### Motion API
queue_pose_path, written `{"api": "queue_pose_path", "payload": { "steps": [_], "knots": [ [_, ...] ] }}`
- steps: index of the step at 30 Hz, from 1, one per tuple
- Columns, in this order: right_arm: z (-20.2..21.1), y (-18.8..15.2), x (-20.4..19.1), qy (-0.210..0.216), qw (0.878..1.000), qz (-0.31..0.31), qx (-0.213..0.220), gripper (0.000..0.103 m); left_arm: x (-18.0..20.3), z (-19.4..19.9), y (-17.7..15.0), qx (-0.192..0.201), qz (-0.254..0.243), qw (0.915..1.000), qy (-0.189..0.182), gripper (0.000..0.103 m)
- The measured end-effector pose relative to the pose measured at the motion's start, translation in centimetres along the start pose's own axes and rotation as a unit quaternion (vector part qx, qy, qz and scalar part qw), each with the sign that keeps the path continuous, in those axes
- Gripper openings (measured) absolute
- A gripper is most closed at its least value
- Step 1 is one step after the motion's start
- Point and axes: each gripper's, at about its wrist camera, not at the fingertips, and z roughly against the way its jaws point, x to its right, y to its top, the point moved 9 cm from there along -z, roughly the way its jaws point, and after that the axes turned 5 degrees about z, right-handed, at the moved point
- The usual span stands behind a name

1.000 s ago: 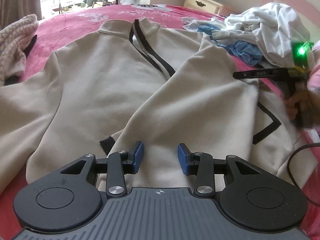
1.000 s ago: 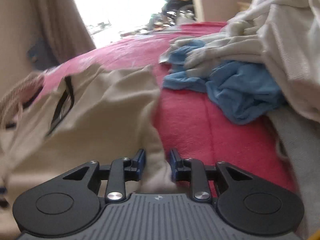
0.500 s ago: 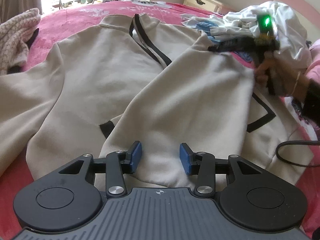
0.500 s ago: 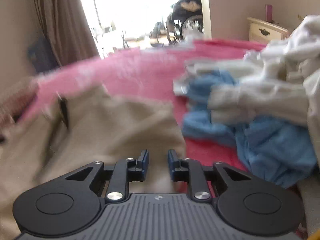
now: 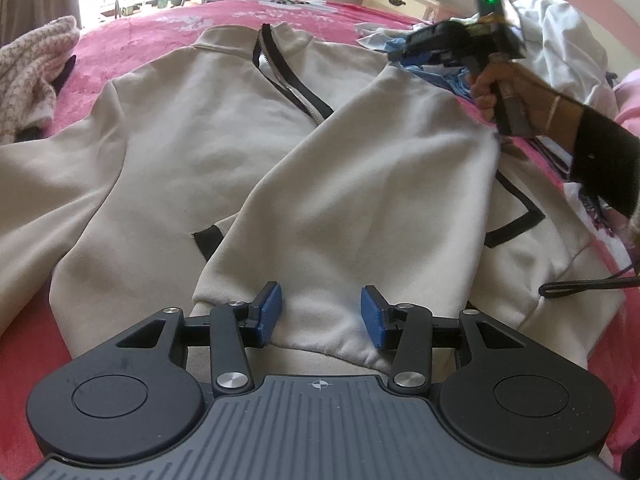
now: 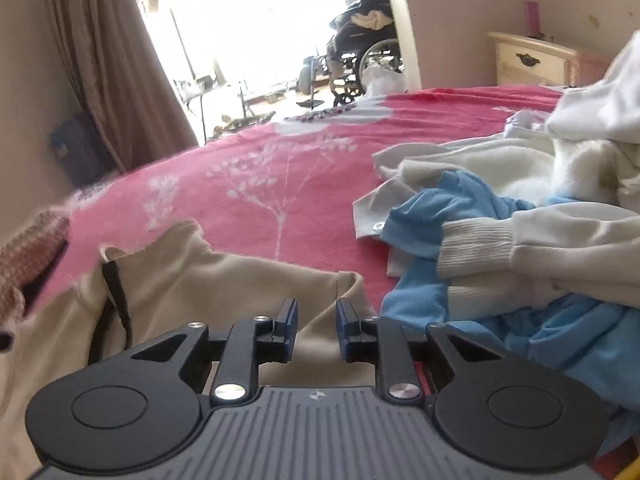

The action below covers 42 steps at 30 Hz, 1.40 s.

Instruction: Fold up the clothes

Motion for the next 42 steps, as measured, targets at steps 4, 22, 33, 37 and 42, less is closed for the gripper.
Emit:
{"api": "queue_pose_path", "payload": {
  "steps": [4, 22, 33, 37, 42],
  "knots": [
    [-0.4, 0.2, 0.6, -0.007, 1.000, -0.004, -0.001, 0.019, 0.0, -0.1, 0.1, 0.000, -0.002, 1.0000, 0.000, 0.044],
    [12.6, -7.2, -2.7, -0.012, 0.992, 0.081, -0.091, 0.024, 0.1, 0.0, -0.1, 0.022, 0.002, 0.9997, -0.005, 0.046],
    [18.6, -10.1, -19.1, 0.214, 0.960, 0.118, -0.134, 0.025, -1.2, 2.7, -0.1, 0.043, 0.018, 0.9985, 0.028, 0.046],
    [14.8, -15.4, -25.2, 0.238, 0.938, 0.176, -0.180, 0.024, -1.6, 2.6, -0.7, 0.050, 0.037, 0.9976, 0.031, 0.046],
    [15.9, -13.2, -27.2, 0.244, 0.940, 0.177, -0.161, 0.026, -3.3, 4.3, -0.5, 0.064, 0.098, 0.9928, 0.026, 0.046]
  ]
}}
